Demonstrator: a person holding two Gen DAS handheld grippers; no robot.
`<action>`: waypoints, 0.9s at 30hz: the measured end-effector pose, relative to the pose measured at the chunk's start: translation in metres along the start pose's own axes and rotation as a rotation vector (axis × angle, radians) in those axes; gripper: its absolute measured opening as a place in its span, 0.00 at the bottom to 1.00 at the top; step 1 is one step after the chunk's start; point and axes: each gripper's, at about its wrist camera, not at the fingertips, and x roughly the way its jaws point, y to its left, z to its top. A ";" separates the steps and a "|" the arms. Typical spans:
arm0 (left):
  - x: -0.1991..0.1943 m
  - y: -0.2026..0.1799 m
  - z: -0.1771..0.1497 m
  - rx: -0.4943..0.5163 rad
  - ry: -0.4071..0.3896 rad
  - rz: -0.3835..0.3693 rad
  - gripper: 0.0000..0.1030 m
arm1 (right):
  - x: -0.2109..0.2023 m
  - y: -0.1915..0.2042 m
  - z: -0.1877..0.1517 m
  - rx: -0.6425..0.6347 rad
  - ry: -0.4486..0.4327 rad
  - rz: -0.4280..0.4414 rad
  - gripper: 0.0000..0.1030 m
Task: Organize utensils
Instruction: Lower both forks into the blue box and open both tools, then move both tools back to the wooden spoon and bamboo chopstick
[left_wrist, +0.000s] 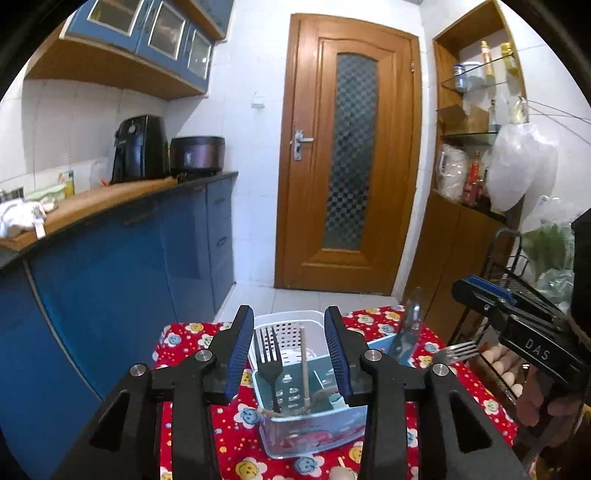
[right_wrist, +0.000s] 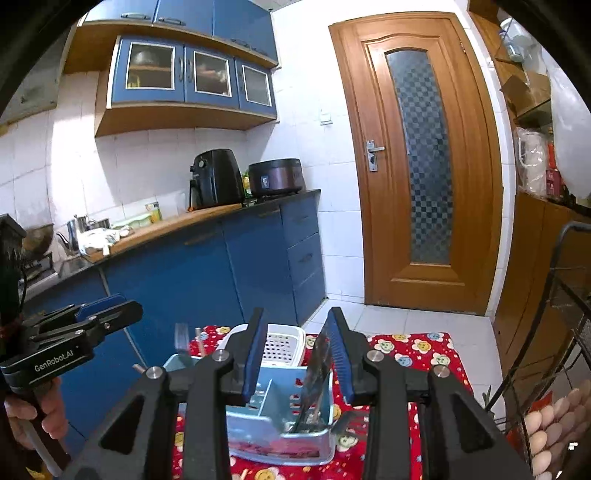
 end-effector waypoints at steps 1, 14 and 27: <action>-0.008 -0.002 0.000 0.005 -0.005 0.000 0.40 | -0.004 0.000 -0.001 0.004 0.000 0.008 0.35; -0.048 -0.013 -0.041 -0.009 0.084 -0.001 0.40 | -0.057 0.020 -0.039 -0.005 0.078 0.029 0.35; -0.024 -0.019 -0.110 -0.079 0.306 -0.024 0.40 | -0.066 0.020 -0.098 0.040 0.218 0.028 0.35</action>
